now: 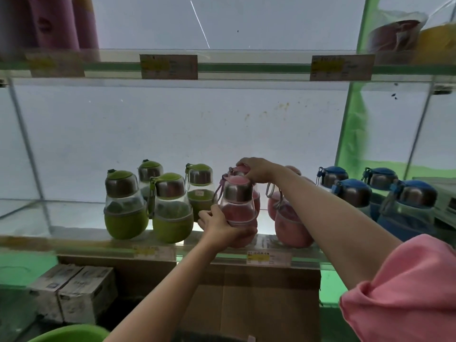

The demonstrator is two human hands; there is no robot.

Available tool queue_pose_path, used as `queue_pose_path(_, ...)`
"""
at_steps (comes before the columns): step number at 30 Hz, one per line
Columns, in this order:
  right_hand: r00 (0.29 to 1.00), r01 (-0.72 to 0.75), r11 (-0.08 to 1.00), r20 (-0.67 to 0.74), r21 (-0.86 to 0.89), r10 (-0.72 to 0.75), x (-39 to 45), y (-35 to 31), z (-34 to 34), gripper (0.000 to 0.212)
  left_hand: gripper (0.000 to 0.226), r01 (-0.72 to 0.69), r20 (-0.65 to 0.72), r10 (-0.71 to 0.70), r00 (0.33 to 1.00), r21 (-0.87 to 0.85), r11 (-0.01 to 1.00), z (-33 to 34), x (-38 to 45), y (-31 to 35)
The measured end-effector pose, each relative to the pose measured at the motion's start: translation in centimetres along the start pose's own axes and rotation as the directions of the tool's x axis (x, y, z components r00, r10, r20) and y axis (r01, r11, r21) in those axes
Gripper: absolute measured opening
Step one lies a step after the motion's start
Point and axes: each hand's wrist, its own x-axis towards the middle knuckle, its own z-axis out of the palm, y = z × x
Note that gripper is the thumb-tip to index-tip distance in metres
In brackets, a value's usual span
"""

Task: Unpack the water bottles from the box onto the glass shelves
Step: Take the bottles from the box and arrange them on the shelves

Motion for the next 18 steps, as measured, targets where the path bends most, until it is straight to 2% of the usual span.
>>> queue_pose_path(4, 1.000, 0.008, 1.000, 0.002, 0.028, -0.008, 0.3, 0.2, 0.1, 0.052, 0.092, -0.049, 0.069, 0.053, 0.996, -0.052, 0.997, -0.1, 0.4, -0.3)
queue_pose_path(11, 0.999, 0.002, 1.000, -0.036, -0.005, -0.002, 0.9, 0.5, 0.1, 0.048, 0.096, -0.117, -0.012, 0.119, 0.993, 0.107, 0.987, 1.0, 0.2, 0.3)
queue_pose_path(18, 0.993, 0.012, 1.000, -0.116, -0.010, -0.013, 1.4, 0.7, 0.6, 0.042, 0.090, -0.147, -0.027, 0.151, 0.988, 0.123, 0.981, 1.4, 0.1, -0.2)
